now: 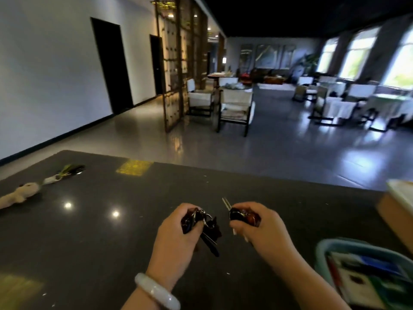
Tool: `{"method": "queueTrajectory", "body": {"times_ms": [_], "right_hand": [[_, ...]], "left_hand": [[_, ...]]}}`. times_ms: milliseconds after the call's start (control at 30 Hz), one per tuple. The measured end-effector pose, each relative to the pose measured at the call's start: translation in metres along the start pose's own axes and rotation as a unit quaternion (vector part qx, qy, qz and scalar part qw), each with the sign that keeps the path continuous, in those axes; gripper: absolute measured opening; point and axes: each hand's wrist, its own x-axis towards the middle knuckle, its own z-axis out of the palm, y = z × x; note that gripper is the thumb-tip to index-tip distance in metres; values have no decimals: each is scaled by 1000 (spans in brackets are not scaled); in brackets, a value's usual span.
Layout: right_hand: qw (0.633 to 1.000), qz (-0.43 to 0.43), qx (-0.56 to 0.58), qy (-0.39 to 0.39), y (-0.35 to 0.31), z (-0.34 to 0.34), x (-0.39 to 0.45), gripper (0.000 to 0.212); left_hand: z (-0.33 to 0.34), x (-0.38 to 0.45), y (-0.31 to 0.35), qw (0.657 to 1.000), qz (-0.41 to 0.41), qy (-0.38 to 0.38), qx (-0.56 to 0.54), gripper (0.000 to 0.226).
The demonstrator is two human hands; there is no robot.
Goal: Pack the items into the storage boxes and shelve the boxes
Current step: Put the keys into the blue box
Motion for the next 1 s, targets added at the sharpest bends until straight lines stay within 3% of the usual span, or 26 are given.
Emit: {"method": "queueTrajectory", "body": {"times_ms": [233, 433, 633, 800, 1000], "right_hand": [[995, 45, -12, 89, 44, -128, -73, 32], [989, 87, 76, 95, 86, -207, -140, 29], [987, 135, 88, 6, 124, -241, -182, 26], [979, 166, 24, -112, 146, -241, -196, 25], [967, 143, -115, -177, 177, -219, -196, 26]], "left_hand": [[94, -33, 75, 992, 43, -104, -48, 32], [160, -67, 113, 978, 74, -174, -87, 30], [205, -105, 124, 960, 13, -234, -152, 28], [219, -127, 118, 955, -19, -257, -149, 30], [228, -142, 107, 949, -77, -272, -141, 28]]}}
